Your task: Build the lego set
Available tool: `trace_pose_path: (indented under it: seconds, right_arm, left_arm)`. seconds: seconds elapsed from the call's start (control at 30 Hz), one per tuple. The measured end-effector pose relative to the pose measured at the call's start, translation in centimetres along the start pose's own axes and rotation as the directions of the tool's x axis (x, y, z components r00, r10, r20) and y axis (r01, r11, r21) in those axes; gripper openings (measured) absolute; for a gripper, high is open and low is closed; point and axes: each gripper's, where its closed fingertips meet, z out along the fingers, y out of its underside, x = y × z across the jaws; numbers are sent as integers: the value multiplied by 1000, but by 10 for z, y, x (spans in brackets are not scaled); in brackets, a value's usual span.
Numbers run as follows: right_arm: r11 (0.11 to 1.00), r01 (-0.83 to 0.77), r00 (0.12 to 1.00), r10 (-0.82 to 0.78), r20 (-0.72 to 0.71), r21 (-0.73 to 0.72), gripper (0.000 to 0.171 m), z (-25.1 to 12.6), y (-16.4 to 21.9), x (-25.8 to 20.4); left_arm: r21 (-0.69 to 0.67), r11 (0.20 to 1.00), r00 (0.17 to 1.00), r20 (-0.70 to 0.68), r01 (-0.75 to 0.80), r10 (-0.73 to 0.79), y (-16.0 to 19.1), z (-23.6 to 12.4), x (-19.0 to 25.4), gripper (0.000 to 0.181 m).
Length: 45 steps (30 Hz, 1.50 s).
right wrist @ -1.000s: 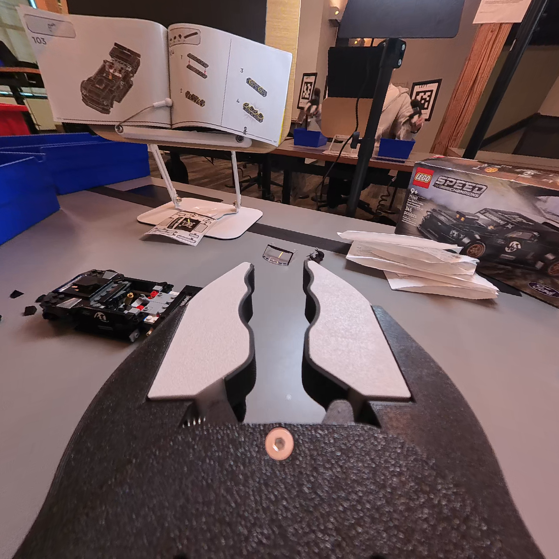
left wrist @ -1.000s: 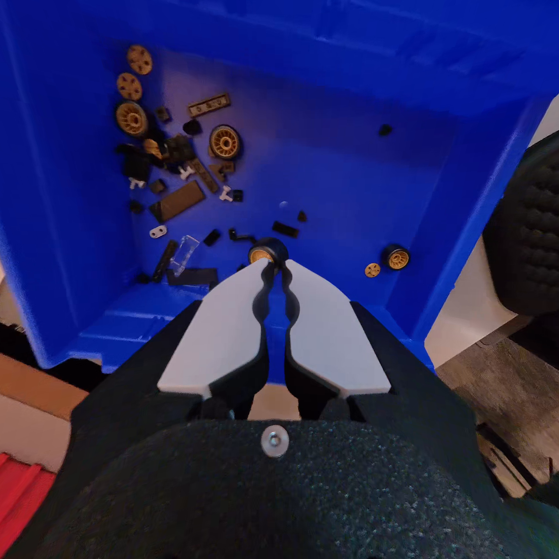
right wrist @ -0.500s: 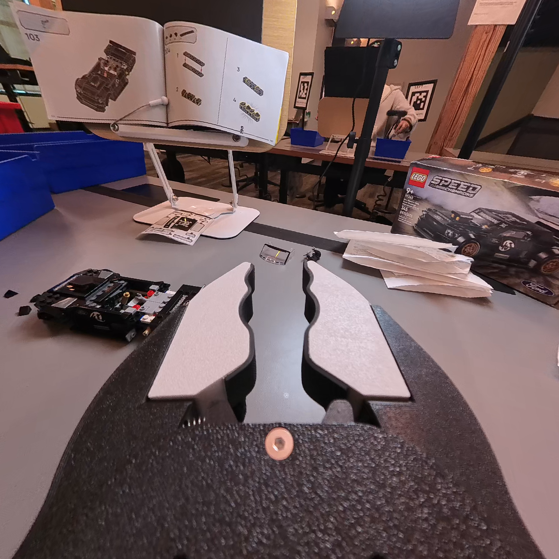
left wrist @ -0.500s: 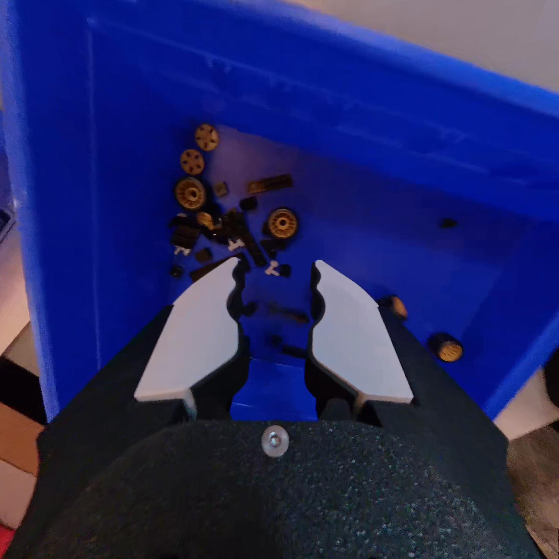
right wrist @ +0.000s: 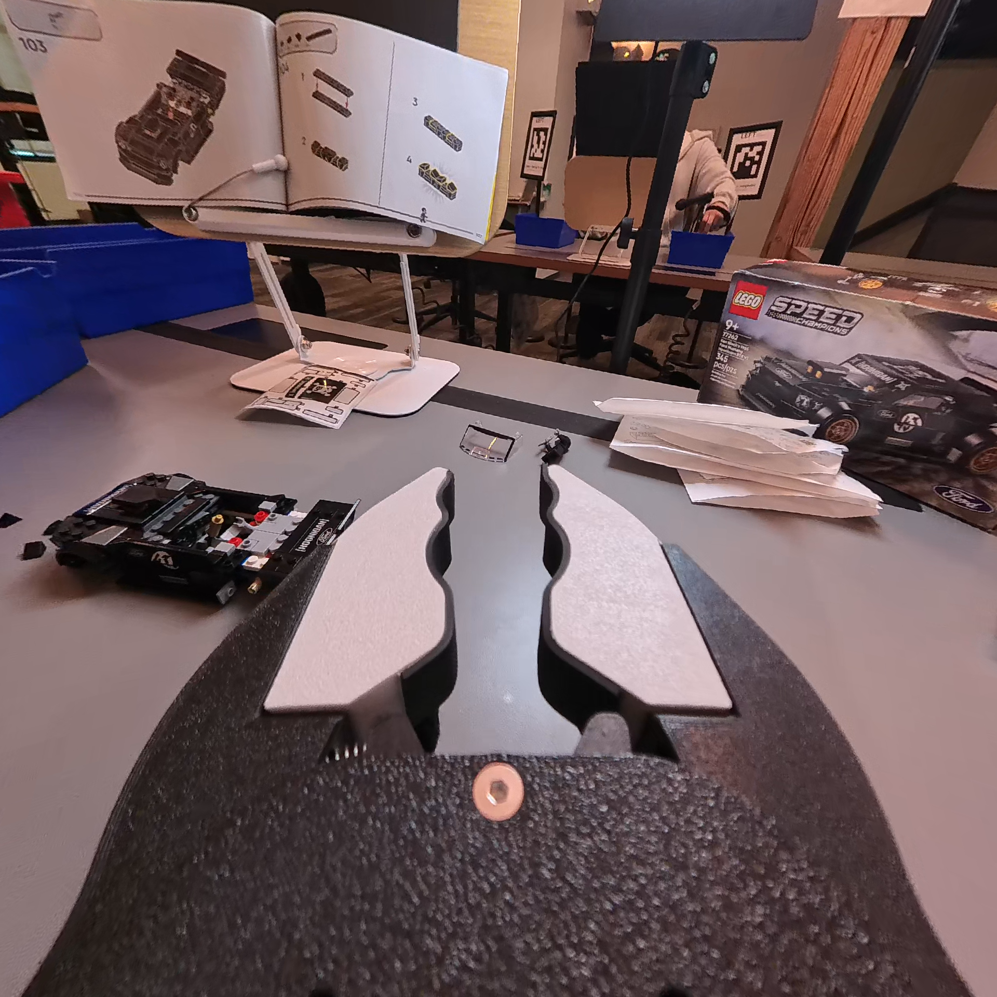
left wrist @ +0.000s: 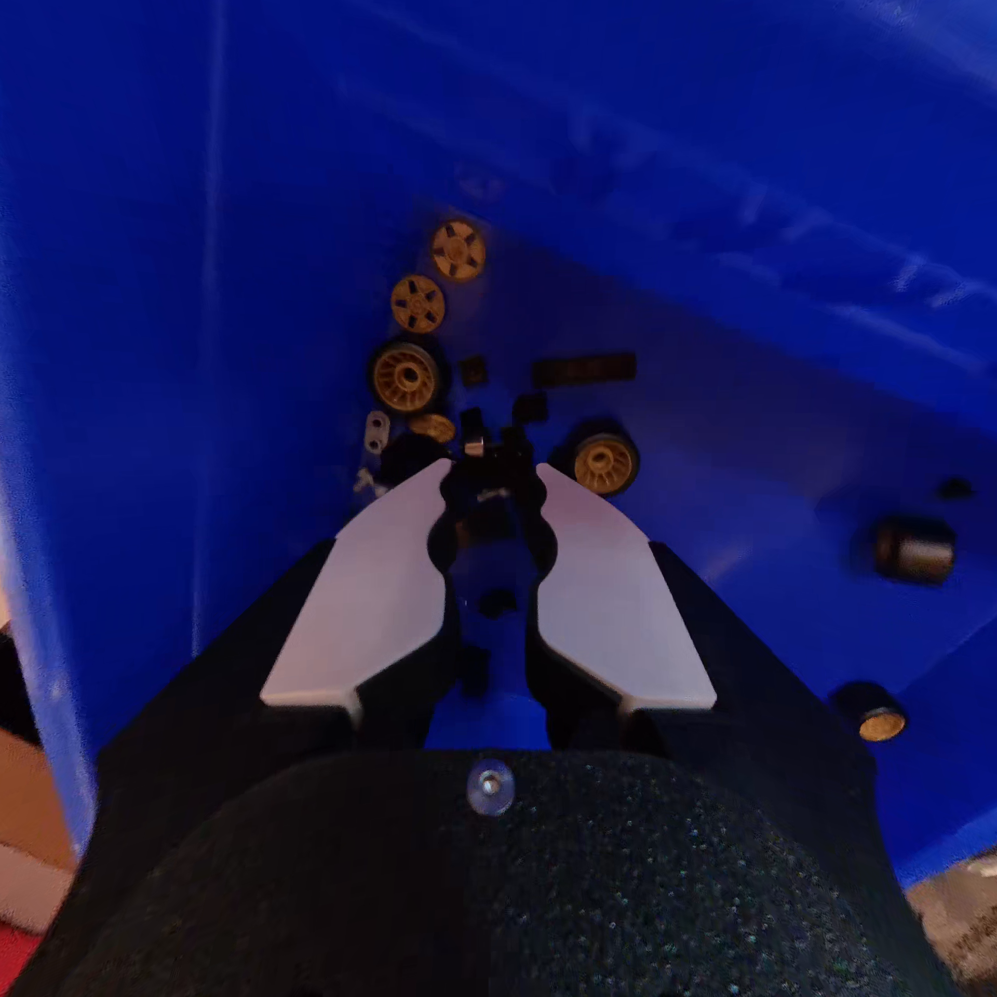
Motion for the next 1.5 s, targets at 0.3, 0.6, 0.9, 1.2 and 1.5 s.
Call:
trace_pose_path:
  seconds: [0.3,0.6,0.9,1.2,1.5]
  right_arm:
    - [1000,0,1000,0,21,-2,30,2,0,-4]
    - [1000,-2,1000,2,9,-1,30,0,0,-2]
    - [1000,-3,1000,3,15,-11,30,2,2,-2]
    - [999,2,1000,-3,27,32,30,-2,-8,-6]
    - [994,-19,999,15,31,109,30,-14,-26,-7]
  left_arm:
    - [50,994,993,-51,-100,103,13,-35,16,26]
    - [89,996,999,-30,-20,23,-23,-8,5,25]
    - [53,997,998,-38,-56,58,-21,-6,10,13]
    - [495,796,930,74,-348,361,-70,-130,162,11]
    - [370,797,869,66,-477,490,-70,-31,315,11]
